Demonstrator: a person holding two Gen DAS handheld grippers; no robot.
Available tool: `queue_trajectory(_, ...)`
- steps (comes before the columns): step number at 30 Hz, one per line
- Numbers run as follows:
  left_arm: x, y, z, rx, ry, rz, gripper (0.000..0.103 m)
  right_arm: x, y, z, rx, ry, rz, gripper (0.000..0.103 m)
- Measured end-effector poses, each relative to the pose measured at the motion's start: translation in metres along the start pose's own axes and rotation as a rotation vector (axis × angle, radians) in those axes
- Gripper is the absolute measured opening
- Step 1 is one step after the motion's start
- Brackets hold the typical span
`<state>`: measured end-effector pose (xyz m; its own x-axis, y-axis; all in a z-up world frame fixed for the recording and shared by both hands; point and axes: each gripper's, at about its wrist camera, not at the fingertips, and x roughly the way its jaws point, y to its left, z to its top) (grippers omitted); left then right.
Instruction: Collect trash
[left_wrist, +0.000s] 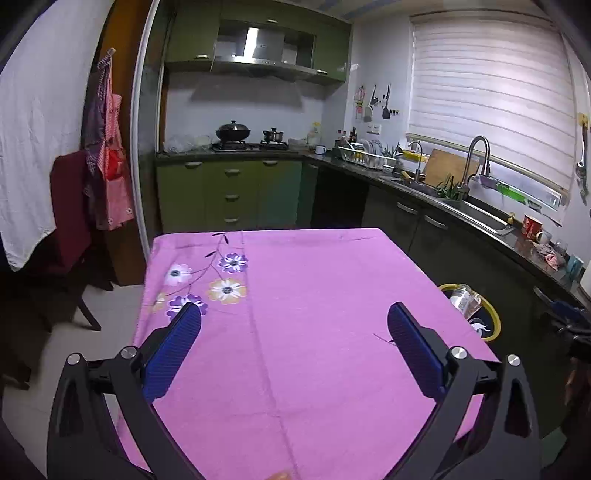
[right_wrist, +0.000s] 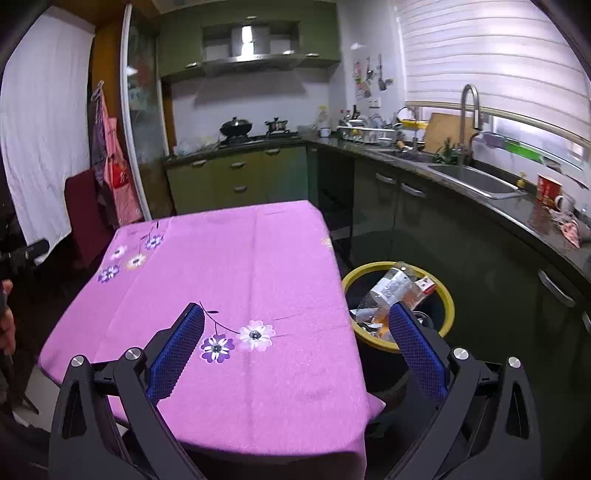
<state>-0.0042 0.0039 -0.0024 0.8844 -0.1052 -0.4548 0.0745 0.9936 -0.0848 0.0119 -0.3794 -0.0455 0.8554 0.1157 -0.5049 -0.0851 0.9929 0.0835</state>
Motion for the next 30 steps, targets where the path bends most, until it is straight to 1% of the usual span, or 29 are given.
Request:
queue_trajectory(4, 0.001, -0.004, -0.005, -0.003, 0.013, 0.019, 0.096, -0.023, 0.002, -0.001, -0.009, -0.025, -0.051, 0.098)
queue_trajectory(8, 0.001, -0.004, -0.012, -0.015, 0.040, 0.007, 0.096, -0.037, 0.003, -0.003, -0.013, -0.050, -0.059, 0.098)
queue_trajectory(12, -0.005, -0.007, -0.014, -0.008, 0.035, 0.008, 0.096, -0.046, 0.004, -0.006, -0.018, -0.063, -0.052, 0.098)
queue_trajectory(19, -0.013, -0.014, -0.015, 0.008, 0.013, 0.004, 0.096, -0.050, 0.005, -0.006, -0.022, -0.070, -0.047, 0.098)
queue_trajectory(30, -0.011, -0.014, -0.015, 0.009, 0.025, -0.008, 0.096, -0.049, 0.006, -0.005, -0.029, -0.067, -0.041, 0.098)
